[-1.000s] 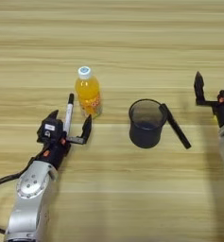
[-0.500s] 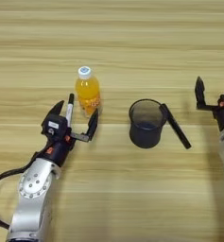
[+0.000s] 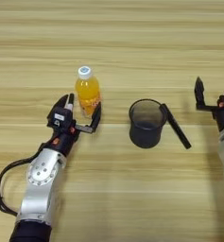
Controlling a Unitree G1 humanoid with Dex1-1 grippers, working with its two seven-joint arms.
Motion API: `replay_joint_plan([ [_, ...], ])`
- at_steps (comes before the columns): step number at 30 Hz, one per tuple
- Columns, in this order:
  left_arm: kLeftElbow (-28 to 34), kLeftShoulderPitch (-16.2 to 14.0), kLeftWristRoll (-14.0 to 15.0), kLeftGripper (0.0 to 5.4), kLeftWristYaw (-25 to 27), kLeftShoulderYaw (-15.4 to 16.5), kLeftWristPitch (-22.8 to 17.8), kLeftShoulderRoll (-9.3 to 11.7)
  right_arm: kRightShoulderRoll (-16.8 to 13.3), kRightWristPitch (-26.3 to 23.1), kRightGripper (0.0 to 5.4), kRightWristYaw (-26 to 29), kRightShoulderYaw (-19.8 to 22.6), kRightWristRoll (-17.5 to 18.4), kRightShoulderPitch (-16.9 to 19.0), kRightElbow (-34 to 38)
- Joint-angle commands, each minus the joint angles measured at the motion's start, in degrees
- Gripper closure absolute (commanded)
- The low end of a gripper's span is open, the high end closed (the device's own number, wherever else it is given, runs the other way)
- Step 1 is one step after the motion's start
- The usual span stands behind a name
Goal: Move the objects on the table
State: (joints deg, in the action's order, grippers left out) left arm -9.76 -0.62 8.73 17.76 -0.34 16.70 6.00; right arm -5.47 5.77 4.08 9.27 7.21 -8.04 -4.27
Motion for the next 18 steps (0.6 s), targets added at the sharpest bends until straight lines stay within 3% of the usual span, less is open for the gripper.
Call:
replay_joint_plan([
  [1, -1.7, 1.6, -1.3, 0.03, 0.5, -0.5, 0.3, 0.5, 0.7, 0.6, 0.00, -0.4, -0.2, 0.2, -0.3, 0.5],
  [9, -2.9, 3.3, -1.7, 0.03, 0.9, -0.6, -0.4, 0.6, 1.4, 0.8, 0.00, -0.8, -0.2, -0.1, 0.0, 0.6],
  [18, -9.9, 8.7, -1.4, 0.03, 1.1, 0.6, -0.7, 0.6, 1.9, 1.0, 0.00, -1.1, -0.8, -0.3, 0.4, 1.0],
])
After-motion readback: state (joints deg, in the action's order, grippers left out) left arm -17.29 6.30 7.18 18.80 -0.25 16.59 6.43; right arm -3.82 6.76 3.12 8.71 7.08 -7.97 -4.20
